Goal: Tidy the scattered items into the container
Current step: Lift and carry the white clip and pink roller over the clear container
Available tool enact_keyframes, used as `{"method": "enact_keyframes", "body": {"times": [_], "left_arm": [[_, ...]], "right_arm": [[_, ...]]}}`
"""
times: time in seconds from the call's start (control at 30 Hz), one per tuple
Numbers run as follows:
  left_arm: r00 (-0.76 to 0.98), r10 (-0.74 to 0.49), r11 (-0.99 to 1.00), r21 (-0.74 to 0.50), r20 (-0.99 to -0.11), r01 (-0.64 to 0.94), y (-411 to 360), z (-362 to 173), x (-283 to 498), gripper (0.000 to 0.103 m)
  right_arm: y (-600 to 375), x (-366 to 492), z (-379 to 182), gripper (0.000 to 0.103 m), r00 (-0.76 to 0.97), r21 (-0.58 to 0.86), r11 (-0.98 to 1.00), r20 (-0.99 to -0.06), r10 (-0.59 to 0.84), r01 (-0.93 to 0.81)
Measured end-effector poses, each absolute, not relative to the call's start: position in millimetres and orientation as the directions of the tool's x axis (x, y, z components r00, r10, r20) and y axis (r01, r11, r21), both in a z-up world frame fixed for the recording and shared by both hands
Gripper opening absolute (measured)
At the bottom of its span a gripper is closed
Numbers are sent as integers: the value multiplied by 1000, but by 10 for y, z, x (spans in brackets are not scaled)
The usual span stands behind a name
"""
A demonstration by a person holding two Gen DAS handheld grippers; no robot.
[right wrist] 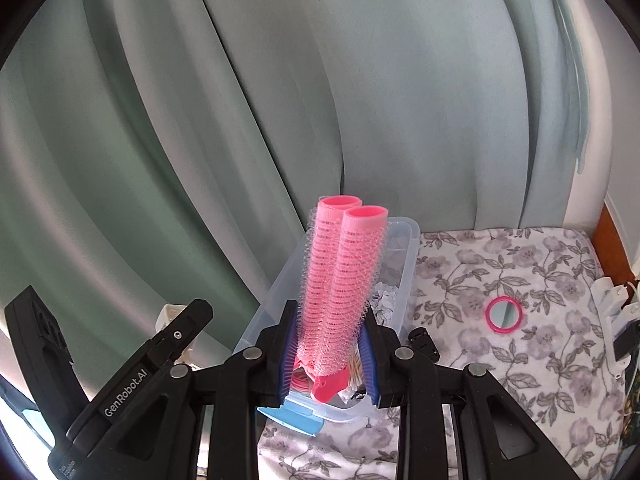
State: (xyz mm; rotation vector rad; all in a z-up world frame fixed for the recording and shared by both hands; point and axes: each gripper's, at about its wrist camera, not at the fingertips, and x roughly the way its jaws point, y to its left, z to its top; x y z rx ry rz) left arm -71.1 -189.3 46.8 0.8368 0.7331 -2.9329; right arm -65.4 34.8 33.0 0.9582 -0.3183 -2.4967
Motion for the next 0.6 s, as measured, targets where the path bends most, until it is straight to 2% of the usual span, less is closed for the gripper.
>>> {"method": "enact_keyframes", "body": {"times": [0.6], "left_arm": [[-803, 136, -889, -430, -581, 160, -1951, 77, -1069, 53]], "right_arm": [[100, -1030, -117, 30, -575, 355, -882, -669, -472, 311]]}}
